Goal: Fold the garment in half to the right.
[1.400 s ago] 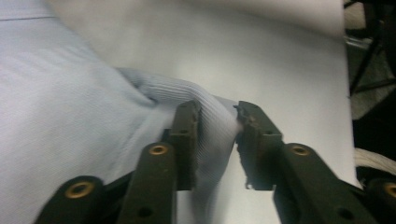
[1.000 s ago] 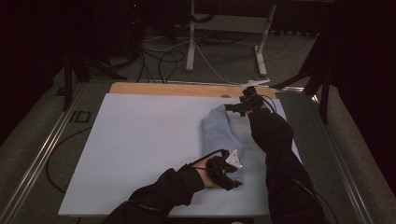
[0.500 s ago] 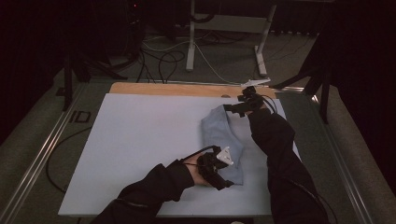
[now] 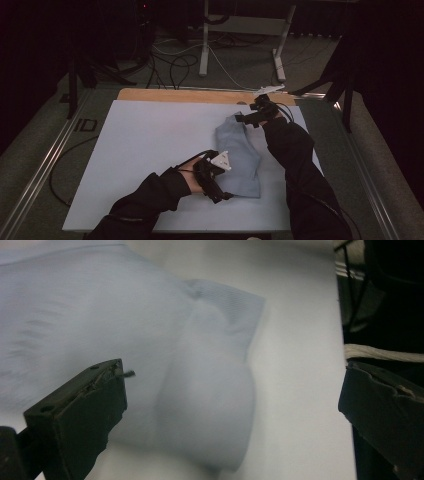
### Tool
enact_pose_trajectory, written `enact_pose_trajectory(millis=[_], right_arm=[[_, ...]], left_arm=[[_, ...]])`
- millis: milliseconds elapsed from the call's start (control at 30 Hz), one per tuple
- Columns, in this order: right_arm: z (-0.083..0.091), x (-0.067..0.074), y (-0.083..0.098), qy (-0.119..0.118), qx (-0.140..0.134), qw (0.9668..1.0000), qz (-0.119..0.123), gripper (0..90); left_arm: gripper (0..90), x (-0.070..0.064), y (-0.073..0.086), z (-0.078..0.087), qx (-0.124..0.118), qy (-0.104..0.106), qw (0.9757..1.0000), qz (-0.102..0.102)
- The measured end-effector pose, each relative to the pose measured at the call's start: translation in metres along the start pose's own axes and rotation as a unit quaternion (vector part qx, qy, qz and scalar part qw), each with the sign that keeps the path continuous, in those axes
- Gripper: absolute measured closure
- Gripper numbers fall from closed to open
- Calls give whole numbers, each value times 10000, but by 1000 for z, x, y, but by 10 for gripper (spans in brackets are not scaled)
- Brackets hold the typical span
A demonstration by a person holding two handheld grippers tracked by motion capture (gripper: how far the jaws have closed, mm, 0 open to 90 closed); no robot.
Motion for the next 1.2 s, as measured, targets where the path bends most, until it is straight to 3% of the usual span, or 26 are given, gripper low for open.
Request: enact_pose_trajectory(millis=[333,633,667,700,900,1167,1200], right_arm=[[3,6,2,-45,-59,10000,37,93],[-1,8,8,-63,-117,9999,60,93],[-2,8,9,-58,-117,9999,86,93],[-2,8,9,-58,-117,9999,86,93],[-4,8,8,-53,-89,9999,114,93],[-11,8,5,-8,-122,9998,142,93],[-13,8,5,2,-88,9999,93,93]], left_arm=[[1,13,38,24,-75,-257,9991,334],[1,19,83,47,-335,-444,9956,758],[1,20,94,53,-394,-515,9946,815],[1,20,94,53,-394,-515,9946,815],[1,22,128,66,-470,-647,9912,1051],[1,24,173,74,-627,-819,9834,1496],[1,24,173,74,-627,-819,9834,1496]])
Point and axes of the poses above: each handheld gripper's, and its own axes: z roughly backward along the jaws, y roughly out of its underside, x roughly to its left, the point moved 8 cm from there along -z, roughly forward along the jaws, and after that the axes turned 11 degrees about x, right-handed, at the moved point
